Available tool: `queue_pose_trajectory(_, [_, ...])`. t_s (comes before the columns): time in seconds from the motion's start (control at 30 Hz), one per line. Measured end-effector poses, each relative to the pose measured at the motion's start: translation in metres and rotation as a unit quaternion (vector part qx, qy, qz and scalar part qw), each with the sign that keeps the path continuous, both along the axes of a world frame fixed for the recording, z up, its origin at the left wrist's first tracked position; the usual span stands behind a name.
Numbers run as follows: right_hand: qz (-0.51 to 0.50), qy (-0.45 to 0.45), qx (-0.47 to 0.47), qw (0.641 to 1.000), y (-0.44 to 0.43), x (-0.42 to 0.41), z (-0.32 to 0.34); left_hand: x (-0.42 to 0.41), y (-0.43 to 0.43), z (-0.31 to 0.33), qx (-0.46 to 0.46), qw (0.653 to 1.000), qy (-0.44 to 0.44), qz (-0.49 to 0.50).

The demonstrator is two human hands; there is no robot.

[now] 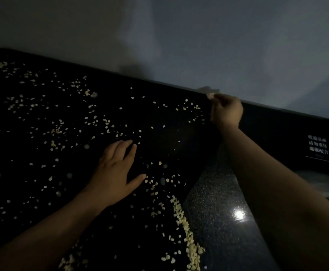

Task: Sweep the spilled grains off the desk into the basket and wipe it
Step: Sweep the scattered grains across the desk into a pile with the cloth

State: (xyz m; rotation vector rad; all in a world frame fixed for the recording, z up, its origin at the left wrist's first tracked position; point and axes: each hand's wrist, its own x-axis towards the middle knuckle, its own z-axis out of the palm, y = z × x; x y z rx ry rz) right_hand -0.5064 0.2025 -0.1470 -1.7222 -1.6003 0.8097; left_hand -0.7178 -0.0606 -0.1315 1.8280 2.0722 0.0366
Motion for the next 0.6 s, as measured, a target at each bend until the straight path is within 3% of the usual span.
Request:
queue_pose_trajectory(0.1, [0.070,-0.056,0.017,0.996,-0.017,-0.010,-0.007,-0.003,0.005,-0.002,0.004,1.000,-0.003,0.002])
queue_pose_trajectory(0.17, [0.174,-0.074,0.041,0.981,-0.047,-0.005,-0.006,-0.005,0.006,-0.001,0.015,1.000,0.002,-0.007])
queue_pose_trajectory(0.3, [0.334,-0.045,0.002,0.941,-0.129,0.025,0.006,-0.007,0.002,0.001,0.027,0.999,0.004,-0.018])
queue_pose_trajectory(0.4, [0.317,0.017,-0.056,0.947,-0.154,0.040,0.014,-0.005,-0.001,0.001,0.026,0.999,0.009,-0.021])
queue_pose_trajectory(0.6, [0.192,0.008,0.064,0.979,-0.053,-0.003,0.020,-0.002,0.000,0.000,0.036,0.999,-0.028,0.007])
